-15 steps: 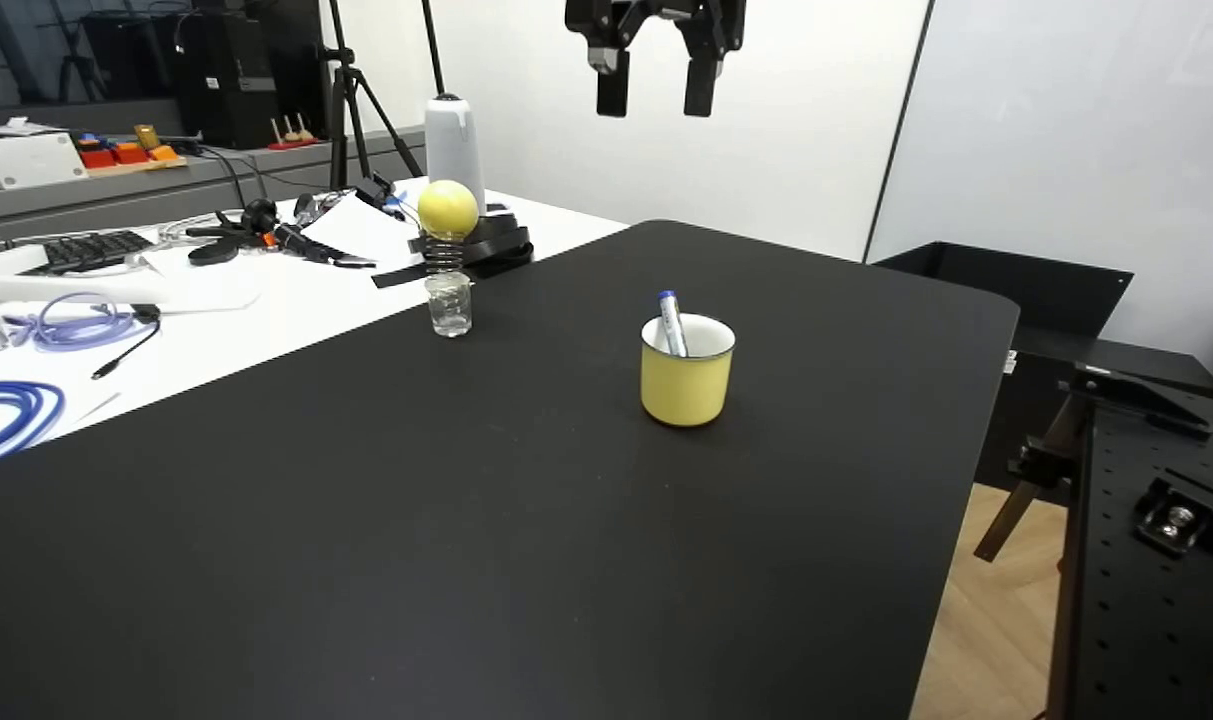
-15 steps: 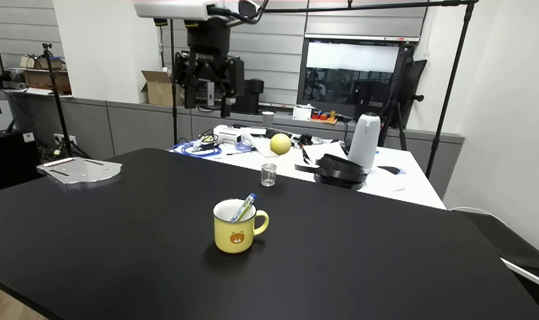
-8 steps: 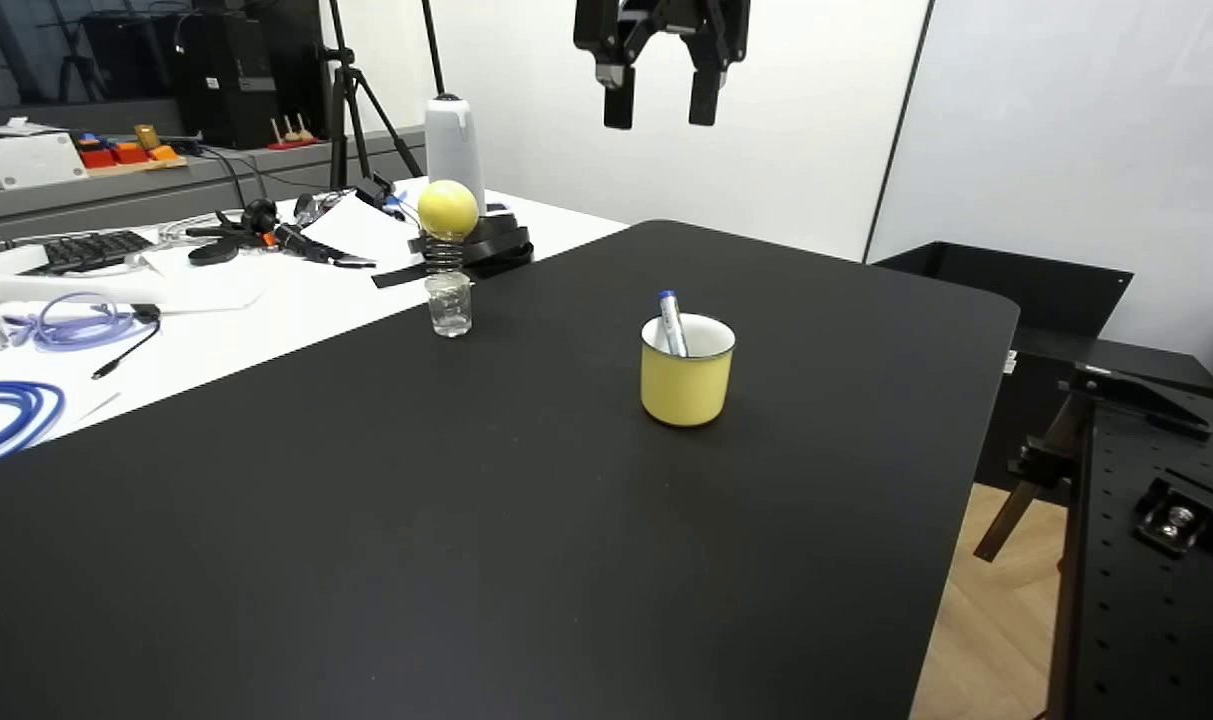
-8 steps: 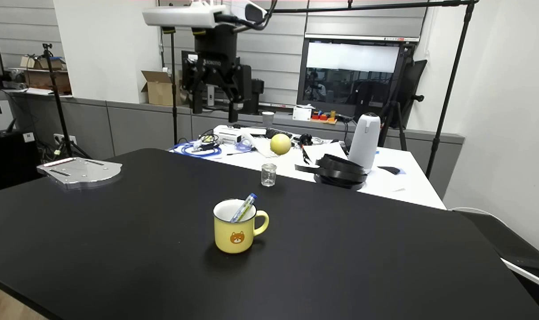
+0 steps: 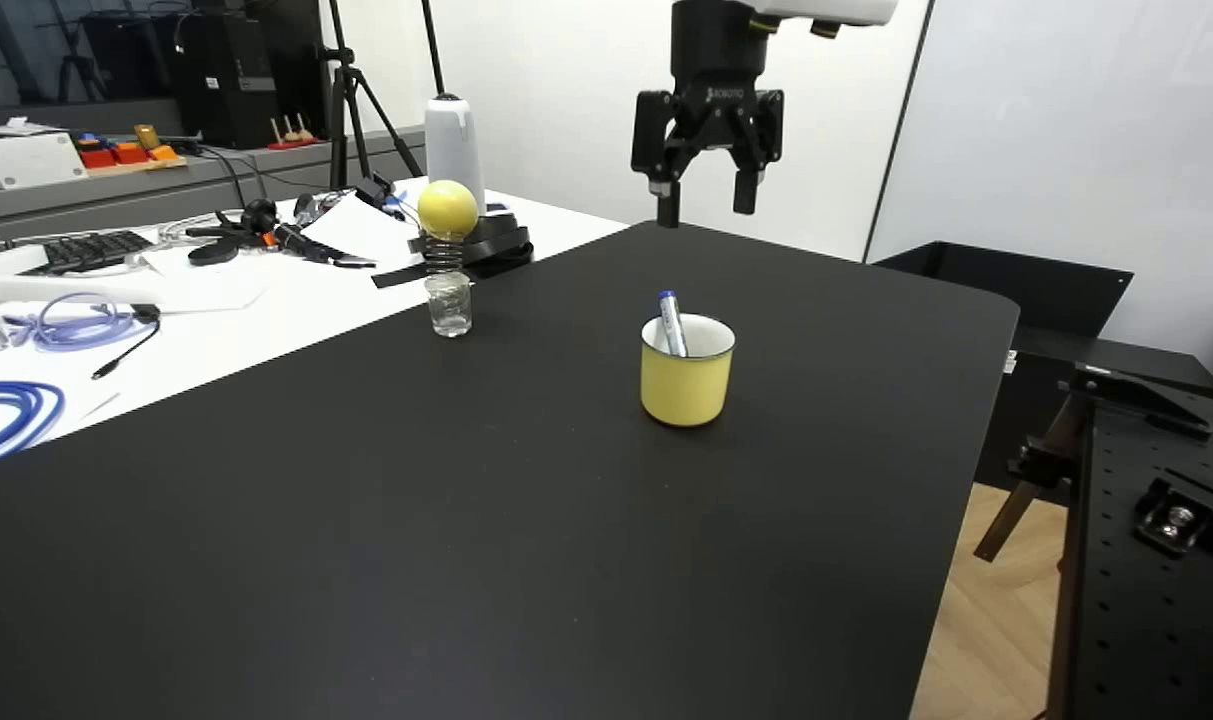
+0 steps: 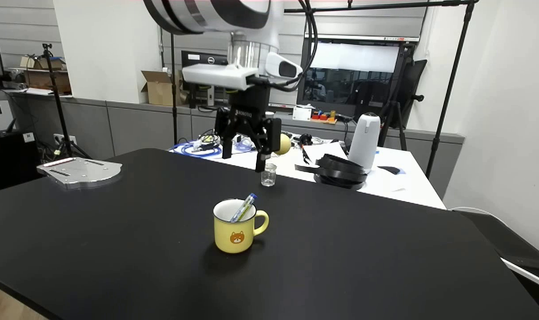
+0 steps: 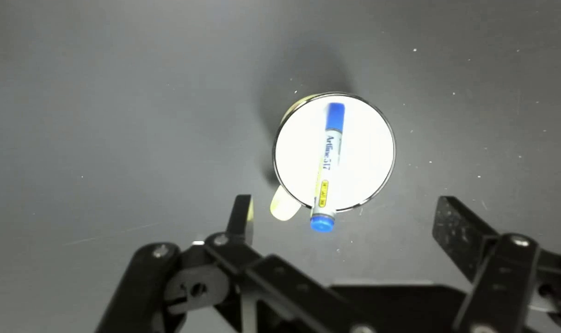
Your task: Take the marker out of the cup and put it on the table
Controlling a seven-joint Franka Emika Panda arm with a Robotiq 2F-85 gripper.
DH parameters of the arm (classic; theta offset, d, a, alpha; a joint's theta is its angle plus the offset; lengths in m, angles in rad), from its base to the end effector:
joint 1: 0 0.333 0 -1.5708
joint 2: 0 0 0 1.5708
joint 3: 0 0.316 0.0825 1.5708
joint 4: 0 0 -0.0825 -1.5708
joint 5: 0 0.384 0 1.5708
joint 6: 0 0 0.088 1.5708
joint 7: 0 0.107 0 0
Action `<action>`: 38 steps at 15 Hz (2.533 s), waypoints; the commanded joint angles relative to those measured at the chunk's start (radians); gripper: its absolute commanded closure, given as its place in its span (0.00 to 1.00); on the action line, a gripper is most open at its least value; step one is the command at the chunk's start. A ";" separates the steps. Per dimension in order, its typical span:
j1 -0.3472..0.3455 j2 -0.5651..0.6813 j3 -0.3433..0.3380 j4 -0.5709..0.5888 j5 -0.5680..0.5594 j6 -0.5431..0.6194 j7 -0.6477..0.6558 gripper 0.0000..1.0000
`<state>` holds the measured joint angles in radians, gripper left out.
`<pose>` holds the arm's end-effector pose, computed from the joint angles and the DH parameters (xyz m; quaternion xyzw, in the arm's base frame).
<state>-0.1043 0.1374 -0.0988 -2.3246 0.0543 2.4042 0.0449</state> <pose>0.5017 -0.1032 0.2763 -0.9891 0.1438 0.0275 0.0131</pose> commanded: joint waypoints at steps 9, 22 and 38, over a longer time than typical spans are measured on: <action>0.034 0.195 0.004 0.104 0.039 0.150 0.137 0.00; 0.018 0.262 -0.002 0.132 0.117 0.090 0.145 0.55; -0.001 0.232 -0.013 0.117 0.149 0.085 0.145 0.48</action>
<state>-0.1026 0.3857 -0.1135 -2.2143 0.1983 2.5121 0.1661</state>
